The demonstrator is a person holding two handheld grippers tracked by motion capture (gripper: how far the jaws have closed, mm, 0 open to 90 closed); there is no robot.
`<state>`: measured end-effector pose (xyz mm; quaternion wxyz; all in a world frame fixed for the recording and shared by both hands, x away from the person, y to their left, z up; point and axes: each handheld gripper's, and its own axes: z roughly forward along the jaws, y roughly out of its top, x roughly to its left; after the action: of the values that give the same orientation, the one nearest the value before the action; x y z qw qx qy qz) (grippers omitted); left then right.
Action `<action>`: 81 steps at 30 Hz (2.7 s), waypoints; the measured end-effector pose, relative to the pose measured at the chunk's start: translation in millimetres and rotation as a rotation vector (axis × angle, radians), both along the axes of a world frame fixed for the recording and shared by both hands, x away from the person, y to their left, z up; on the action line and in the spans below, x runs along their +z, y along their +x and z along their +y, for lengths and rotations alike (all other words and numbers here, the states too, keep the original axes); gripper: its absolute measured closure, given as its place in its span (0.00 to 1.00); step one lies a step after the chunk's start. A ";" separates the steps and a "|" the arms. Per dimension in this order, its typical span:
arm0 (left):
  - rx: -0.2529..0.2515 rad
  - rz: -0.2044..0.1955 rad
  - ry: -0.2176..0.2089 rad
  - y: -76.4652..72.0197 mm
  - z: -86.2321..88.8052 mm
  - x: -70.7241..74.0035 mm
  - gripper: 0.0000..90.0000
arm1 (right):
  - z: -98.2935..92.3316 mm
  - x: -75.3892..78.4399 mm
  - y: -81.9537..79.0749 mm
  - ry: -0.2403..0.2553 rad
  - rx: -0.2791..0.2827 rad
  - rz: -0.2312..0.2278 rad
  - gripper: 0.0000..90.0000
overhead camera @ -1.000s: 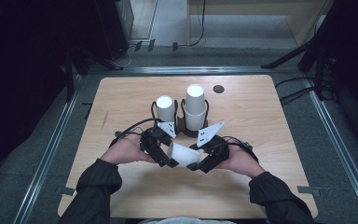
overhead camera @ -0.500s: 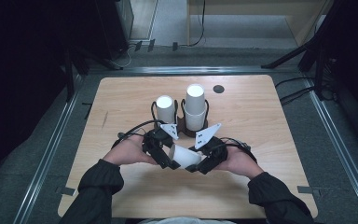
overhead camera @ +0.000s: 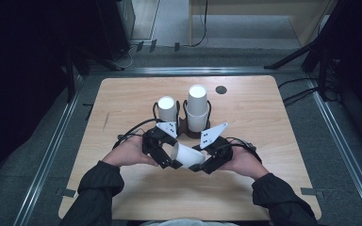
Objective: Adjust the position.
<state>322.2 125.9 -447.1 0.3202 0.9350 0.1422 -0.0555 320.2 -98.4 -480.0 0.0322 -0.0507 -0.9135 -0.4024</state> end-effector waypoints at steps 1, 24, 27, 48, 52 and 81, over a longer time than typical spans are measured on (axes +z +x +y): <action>0.000 -0.005 -0.007 0.1 1.1 0.7 0.14 | -0.8 0.9 0.1 0.003 -0.004 -0.004 0.35; 0.097 -0.006 -0.215 -4.9 17.8 2.1 0.16 | -17.3 17.0 5.3 0.148 -0.045 0.039 0.35; 0.119 -0.003 -0.258 -5.2 17.8 1.4 0.16 | -17.9 18.1 5.8 0.163 -0.049 0.048 0.35; 0.154 0.032 -0.332 -4.9 16.1 -4.3 0.21 | -17.3 13.9 7.5 0.180 -0.060 0.093 0.35; 0.153 0.034 -0.328 -4.7 16.1 -4.5 0.22 | -16.8 13.2 7.1 0.175 -0.060 0.092 0.36; 0.202 0.010 -0.291 0.1 32.0 5.2 0.24 | -18.2 6.8 7.6 0.094 -0.117 0.075 0.27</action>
<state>322.2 157.8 -441.8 0.4556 0.8593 0.2274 -0.0475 327.8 -116.6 -473.2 0.0450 -0.1174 -0.8872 -0.4440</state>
